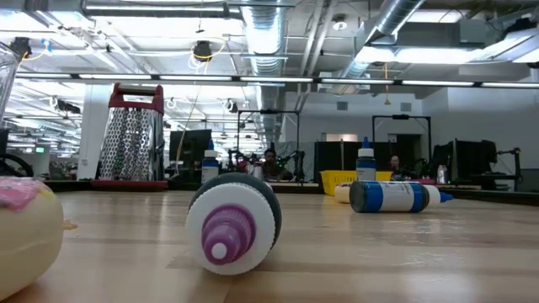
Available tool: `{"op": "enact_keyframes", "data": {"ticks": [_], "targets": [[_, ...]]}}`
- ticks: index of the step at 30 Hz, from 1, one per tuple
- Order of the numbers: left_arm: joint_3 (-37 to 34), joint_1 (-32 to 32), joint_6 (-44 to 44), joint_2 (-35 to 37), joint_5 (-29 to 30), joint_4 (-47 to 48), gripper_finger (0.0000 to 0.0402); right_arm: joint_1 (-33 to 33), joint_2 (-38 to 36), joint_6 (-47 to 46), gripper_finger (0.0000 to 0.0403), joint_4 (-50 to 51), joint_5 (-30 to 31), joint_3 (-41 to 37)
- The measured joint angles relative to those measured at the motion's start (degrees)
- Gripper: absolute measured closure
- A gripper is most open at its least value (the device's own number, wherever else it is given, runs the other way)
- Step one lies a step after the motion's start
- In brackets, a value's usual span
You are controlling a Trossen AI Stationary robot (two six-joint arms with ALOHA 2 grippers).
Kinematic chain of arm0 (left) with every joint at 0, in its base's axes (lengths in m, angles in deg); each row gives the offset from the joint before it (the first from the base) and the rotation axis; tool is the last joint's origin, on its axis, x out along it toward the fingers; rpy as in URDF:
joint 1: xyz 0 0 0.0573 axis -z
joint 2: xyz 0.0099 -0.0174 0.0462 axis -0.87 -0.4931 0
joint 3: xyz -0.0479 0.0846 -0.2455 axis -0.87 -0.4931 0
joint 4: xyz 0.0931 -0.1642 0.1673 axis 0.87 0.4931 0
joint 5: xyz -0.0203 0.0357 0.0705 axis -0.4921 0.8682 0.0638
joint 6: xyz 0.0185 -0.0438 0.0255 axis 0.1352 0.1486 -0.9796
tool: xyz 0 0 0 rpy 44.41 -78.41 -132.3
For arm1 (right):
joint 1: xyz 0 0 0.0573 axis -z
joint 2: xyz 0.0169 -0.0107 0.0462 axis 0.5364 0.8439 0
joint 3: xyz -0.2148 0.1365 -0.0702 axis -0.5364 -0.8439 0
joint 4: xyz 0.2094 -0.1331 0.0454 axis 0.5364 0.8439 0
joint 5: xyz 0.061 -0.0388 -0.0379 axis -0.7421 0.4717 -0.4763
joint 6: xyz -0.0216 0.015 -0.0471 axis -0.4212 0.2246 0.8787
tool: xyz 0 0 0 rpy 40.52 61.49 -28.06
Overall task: Pick & Place Food Item
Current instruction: Put the top violet food coloring bottle into the transparent bin
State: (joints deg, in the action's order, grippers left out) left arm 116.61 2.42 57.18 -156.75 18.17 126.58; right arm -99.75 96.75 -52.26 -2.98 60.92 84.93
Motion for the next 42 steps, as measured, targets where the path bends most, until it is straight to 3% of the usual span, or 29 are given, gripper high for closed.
{"op": "enact_keyframes", "data": {"ticks": [6,23,33,42], "targets": [[0.00,1.79,5.18,-0.28,1.96,0.76,0.0293,-0.02,0.07,-0.01,0.0205,-0.03,0.00,0.00],[-0.02,6.35,16.83,-4.94,-1.38,1.56,0.0293,-0.07,0.11,0.28,0.0205,-0.22,0.44,0.00],[-0.06,8.52,22.72,-5.54,3.05,2.05,0.0293,-0.07,0.11,0.86,0.0205,-0.23,0.45,0.00],[-5.95,8.33,22.78,-5.47,1.56,-3.75,0.0293,-0.07,0.11,1.05,0.0205,-0.24,0.87,-0.01]]}}
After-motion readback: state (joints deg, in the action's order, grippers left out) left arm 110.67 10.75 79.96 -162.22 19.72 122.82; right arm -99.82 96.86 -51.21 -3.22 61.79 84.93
